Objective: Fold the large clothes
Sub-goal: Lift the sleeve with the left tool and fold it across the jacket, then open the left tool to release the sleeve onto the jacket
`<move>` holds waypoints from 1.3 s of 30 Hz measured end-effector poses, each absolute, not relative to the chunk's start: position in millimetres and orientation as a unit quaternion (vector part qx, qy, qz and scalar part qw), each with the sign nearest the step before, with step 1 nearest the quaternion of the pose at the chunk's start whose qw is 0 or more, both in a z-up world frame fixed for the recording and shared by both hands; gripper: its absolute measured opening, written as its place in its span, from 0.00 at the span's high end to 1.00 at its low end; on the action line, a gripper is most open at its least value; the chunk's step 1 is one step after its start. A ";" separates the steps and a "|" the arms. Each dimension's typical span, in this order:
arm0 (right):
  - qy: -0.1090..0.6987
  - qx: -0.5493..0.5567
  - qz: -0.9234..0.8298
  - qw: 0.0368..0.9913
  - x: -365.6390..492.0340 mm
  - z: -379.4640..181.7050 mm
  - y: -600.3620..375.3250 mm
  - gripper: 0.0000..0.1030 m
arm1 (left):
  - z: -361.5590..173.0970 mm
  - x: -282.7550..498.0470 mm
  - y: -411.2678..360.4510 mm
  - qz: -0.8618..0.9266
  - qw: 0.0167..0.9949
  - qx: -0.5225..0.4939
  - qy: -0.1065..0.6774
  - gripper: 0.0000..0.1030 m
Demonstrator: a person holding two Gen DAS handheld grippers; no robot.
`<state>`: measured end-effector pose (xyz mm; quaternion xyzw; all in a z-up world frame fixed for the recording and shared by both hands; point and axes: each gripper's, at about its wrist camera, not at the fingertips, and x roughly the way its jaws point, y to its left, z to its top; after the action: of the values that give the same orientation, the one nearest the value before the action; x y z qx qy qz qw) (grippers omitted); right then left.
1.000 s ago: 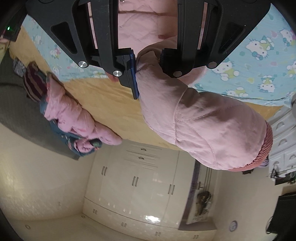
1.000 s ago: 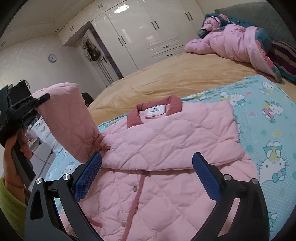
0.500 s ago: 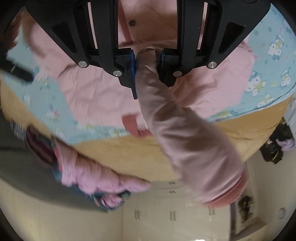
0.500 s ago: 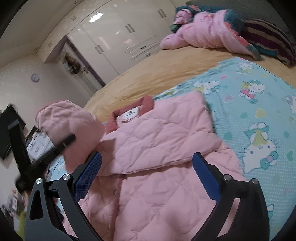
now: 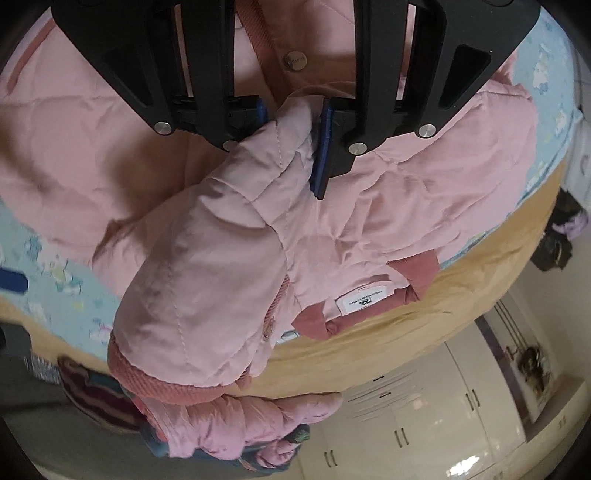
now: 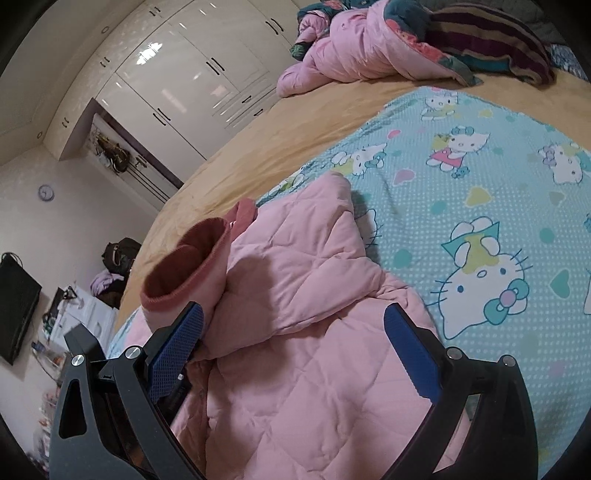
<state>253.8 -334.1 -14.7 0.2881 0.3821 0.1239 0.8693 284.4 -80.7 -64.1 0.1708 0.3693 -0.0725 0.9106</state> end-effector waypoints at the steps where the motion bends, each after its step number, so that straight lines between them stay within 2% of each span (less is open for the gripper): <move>1: 0.385 0.297 0.131 0.864 257.1 -15.3 -333.3 0.05 | -64.3 283.2 -82.0 -0.074 0.909 0.177 0.369 0.78; 2: 0.390 0.305 0.139 0.858 261.5 -16.1 -331.3 0.05 | -64.8 283.0 -85.1 -0.077 0.908 0.181 0.369 0.72; 4: 0.396 0.324 0.168 0.843 273.1 -15.3 -325.0 0.05 | -62.6 278.7 -88.6 -0.095 0.905 0.177 0.375 0.19; 5: 0.399 0.325 0.177 0.839 277.5 -13.8 -321.2 0.05 | -61.8 277.0 -91.5 -0.095 0.906 0.178 0.373 0.17; 9: 0.422 0.343 0.218 0.811 302.4 -15.2 -302.7 0.05 | -59.1 261.6 -94.9 -0.106 0.901 0.187 0.376 0.16; 13: 0.435 0.325 0.220 0.810 318.6 -15.5 -288.1 0.05 | -41.5 244.0 -71.8 -0.124 0.907 0.139 0.377 0.10; 16: 0.442 0.353 0.230 0.792 331.6 -23.7 -280.9 0.05 | -22.6 236.2 -37.4 -0.125 0.915 0.085 0.374 0.09; 17: 0.446 0.351 0.224 0.792 335.5 -25.5 -277.9 0.08 | -16.5 234.9 -23.4 -0.117 0.918 0.067 0.372 0.09; 18: 0.443 0.347 0.226 0.795 338.6 -26.1 -274.2 0.15 | -11.2 235.4 -9.2 -0.106 0.921 0.052 0.370 0.09; 19: 0.443 0.346 0.228 0.795 341.4 -27.5 -272.0 0.32 | -7.7 235.8 0.2 -0.097 0.924 0.043 0.368 0.09; 20: 0.445 0.348 0.227 0.793 344.6 -30.9 -269.4 0.42 | -1.1 236.8 19.7 -0.075 0.928 0.028 0.363 0.09; 22: 0.452 0.350 0.225 0.789 350.2 -38.7 -264.1 0.49 | 8.6 239.0 47.5 -0.041 0.934 0.007 0.355 0.09; 23: 0.459 0.341 0.229 0.788 352.8 -42.0 -258.4 0.64 | 13.2 240.9 63.6 -0.023 0.935 -0.008 0.353 0.09; 24: 0.461 0.318 0.228 0.796 355.1 -41.8 -251.3 0.73 | 17.4 241.7 76.2 -0.010 0.936 -0.022 0.351 0.09; 25: 0.456 0.297 0.233 0.806 356.4 -37.6 -245.7 0.88 | 21.3 242.9 89.0 0.003 0.937 -0.036 0.347 0.09; 29: 0.385 0.194 0.262 0.863 352.1 19.9 -226.6 0.89 | 37.6 246.0 136.0 0.049 0.941 -0.082 0.326 0.09; 33: 0.306 0.125 0.280 0.901 349.9 78.6 -219.5 0.90 | 43.2 262.2 151.0 0.070 0.939 -0.099 0.323 0.09; 36: 0.287 0.086 0.265 0.917 355.4 94.6 -221.1 0.90 | 40.3 281.3 153.5 0.067 0.934 -0.125 0.328 0.09; 39: 0.299 0.088 0.252 0.916 366.0 86.6 -229.6 0.90 | 31.2 303.6 149.7 0.053 0.927 -0.140 0.344 0.09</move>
<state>366.0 -229.6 86.6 0.0882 0.2991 0.2518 0.9162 303.6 149.7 31.2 -0.1402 0.3440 0.0530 0.9269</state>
